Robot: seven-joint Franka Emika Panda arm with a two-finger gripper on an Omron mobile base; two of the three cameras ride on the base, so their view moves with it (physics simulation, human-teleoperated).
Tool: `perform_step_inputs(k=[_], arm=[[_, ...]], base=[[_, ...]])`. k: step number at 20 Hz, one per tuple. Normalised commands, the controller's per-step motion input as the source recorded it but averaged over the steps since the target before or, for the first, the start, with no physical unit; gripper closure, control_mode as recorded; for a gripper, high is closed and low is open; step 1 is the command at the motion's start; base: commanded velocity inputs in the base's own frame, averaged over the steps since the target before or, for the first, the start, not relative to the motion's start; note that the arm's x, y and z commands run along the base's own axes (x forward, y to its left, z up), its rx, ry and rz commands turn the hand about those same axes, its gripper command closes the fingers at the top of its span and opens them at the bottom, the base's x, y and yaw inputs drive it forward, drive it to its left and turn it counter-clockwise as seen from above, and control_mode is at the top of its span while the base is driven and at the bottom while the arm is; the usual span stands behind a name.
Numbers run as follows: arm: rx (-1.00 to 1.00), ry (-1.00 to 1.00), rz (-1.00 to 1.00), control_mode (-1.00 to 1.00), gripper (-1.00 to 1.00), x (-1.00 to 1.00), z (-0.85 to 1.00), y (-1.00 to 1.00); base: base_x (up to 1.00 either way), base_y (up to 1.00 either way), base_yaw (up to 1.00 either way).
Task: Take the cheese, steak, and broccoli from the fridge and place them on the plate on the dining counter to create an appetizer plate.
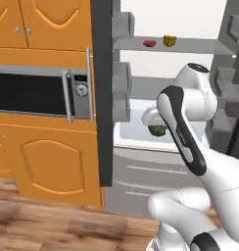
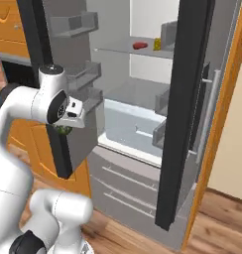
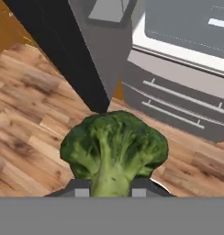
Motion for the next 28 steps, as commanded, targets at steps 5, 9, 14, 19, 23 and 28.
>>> perform_step_inputs(k=[5,9,14,19,23,28], arm=[[0.00,0.00,0.00,1.00,1.00,0.00,0.00,0.00],[0.00,0.00,0.00,1.00,1.00,0.00,0.00,0.00],[0.00,0.00,0.00,1.00,1.00,0.00,0.00,0.00],[0.00,0.00,0.00,1.00,1.00,0.00,0.00,0.00],[0.00,0.00,0.00,1.00,1.00,0.00,0.00,0.00],[0.00,0.00,0.00,1.00,1.00,0.00,0.00,0.00]], base=[[-0.66,0.00,0.90],[-0.71,0.00,0.93],[-0.36,0.01,0.99],[-0.01,0.01,1.00],[0.00,0.00,1.00],[0.00,0.00,1.00]])
